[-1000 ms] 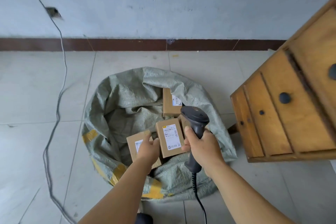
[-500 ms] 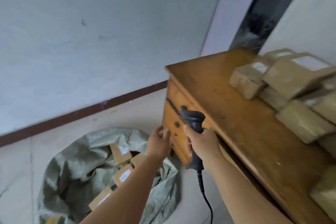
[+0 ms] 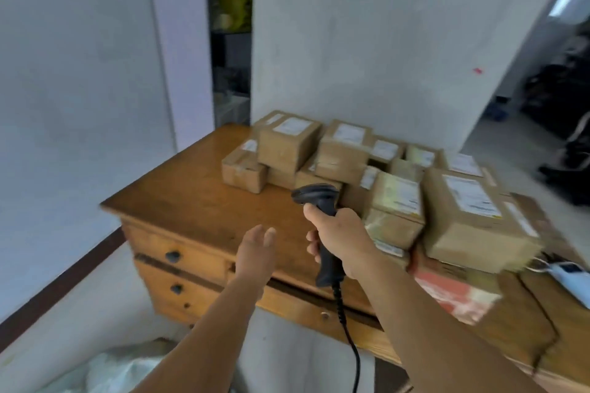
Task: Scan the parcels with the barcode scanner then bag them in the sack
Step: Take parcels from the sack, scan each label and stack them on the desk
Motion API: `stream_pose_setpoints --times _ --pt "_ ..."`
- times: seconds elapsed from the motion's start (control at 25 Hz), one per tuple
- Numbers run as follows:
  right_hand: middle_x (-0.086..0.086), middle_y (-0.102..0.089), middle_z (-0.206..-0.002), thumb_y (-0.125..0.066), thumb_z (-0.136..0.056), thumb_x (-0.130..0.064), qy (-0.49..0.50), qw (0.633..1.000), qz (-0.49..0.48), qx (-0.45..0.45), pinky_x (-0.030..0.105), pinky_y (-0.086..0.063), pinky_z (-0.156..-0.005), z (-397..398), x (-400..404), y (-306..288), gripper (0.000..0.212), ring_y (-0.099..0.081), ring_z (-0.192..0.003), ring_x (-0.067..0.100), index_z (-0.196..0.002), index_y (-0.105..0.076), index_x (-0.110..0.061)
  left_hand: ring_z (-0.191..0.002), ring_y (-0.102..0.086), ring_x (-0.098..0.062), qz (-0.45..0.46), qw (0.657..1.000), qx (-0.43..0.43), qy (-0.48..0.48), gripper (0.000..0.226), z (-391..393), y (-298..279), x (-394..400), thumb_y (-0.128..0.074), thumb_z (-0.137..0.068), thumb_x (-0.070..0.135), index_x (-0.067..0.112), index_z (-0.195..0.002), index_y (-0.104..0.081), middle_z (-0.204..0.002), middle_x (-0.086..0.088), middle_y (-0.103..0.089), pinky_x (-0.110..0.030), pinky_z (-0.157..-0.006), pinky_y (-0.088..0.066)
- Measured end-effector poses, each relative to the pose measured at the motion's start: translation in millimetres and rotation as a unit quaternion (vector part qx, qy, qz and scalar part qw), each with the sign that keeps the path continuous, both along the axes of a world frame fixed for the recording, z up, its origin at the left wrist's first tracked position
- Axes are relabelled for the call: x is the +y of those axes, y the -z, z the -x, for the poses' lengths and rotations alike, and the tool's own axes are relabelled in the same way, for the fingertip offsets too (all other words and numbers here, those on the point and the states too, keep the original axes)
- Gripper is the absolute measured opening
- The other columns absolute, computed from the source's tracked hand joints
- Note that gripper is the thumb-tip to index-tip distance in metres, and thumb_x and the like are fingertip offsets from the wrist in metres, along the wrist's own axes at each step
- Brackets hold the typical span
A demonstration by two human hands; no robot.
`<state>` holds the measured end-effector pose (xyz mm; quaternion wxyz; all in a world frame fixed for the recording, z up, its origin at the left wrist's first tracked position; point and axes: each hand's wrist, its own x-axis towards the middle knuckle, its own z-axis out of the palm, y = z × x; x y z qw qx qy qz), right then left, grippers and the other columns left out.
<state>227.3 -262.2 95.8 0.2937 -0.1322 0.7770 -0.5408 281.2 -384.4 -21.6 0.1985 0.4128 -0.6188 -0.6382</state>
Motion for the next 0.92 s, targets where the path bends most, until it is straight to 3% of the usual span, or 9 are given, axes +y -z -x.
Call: stream_pose_setpoints --times 0.12,0.24,0.48,0.56,0.72,0.84,0.92 --pt "0.007 -0.059 -0.066 -0.058 -0.093 -0.035 0.052 0.999 0.003 0.008 0.028 -0.045 -0.050 22 36 -27 0.027 -0.054 -0.048 0.020 -0.084 -0.061 -0.009 -0.121 -0.054 -0.025 0.035 0.997 0.000 0.062 0.049 39 -20 31 -0.048 -0.097 0.037 0.020 -0.143 -0.040 -0.137 -0.004 -0.053 -0.043 -0.103 -0.044" --pt "0.008 -0.059 -0.061 -0.058 -0.092 -0.037 0.092 0.996 -0.007 0.023 0.028 -0.046 -0.051 45 68 -45 0.034 -0.054 -0.045 0.021 -0.078 -0.059 -0.006 -0.125 -0.049 -0.026 0.027 0.992 -0.017 0.123 0.057 75 -41 60 -0.044 -0.097 0.045 0.024 -0.148 -0.032 -0.143 -0.003 -0.047 -0.043 -0.105 -0.041" --pt "0.014 -0.060 -0.066 -0.053 -0.093 -0.041 0.128 0.991 -0.035 0.005 0.039 -0.049 -0.069 83 109 -68 0.043 -0.053 -0.071 0.029 -0.070 -0.056 -0.006 -0.138 -0.035 -0.027 0.099 0.973 -0.064 0.201 0.058 130 -58 87 -0.037 -0.099 0.046 0.022 -0.151 -0.025 -0.154 -0.004 -0.034 -0.039 -0.107 -0.033" --pt "0.011 -0.061 -0.061 -0.053 -0.091 -0.041 0.127 0.991 -0.043 -0.002 0.038 -0.051 -0.067 97 117 -68 0.038 -0.055 -0.066 0.028 -0.080 -0.057 -0.005 -0.139 -0.034 -0.027 0.102 0.969 -0.075 0.211 0.058 145 -57 91 -0.036 -0.099 0.046 0.022 -0.151 -0.025 -0.154 -0.004 -0.033 -0.039 -0.108 -0.032" --pt "0.010 -0.059 -0.057 -0.054 -0.090 -0.036 0.126 0.991 -0.029 -0.041 0.026 -0.049 -0.049 115 125 -66 0.036 -0.054 -0.044 0.020 -0.105 -0.055 -0.004 -0.139 -0.033 -0.029 0.089 0.971 -0.088 0.203 0.061 167 -56 93 -0.036 -0.099 0.048 0.019 -0.152 -0.025 -0.155 -0.006 -0.032 -0.042 -0.110 -0.031" --pt "0.011 -0.059 -0.058 -0.055 -0.090 -0.036 0.126 0.991 -0.027 -0.047 0.028 -0.051 -0.050 123 127 -64 0.040 -0.054 -0.045 0.021 -0.111 -0.054 -0.002 -0.129 -0.043 -0.028 0.075 0.967 -0.109 0.218 0.065 180 -53 94 -0.034 -0.097 0.052 0.014 -0.151 -0.028 -0.147 -0.009 -0.041 -0.040 -0.104 -0.037" --pt "0.010 -0.060 -0.056 -0.056 -0.090 -0.036 0.122 0.991 -0.033 -0.046 0.029 -0.052 -0.050 127 130 -62 0.040 -0.054 -0.048 0.022 -0.110 -0.054 -0.002 -0.109 -0.048 -0.024 0.048 0.965 -0.125 0.227 0.066 186 -50 95 -0.032 -0.097 0.055 0.011 -0.146 -0.035 -0.128 -0.009 -0.050 -0.038 -0.096 -0.041"
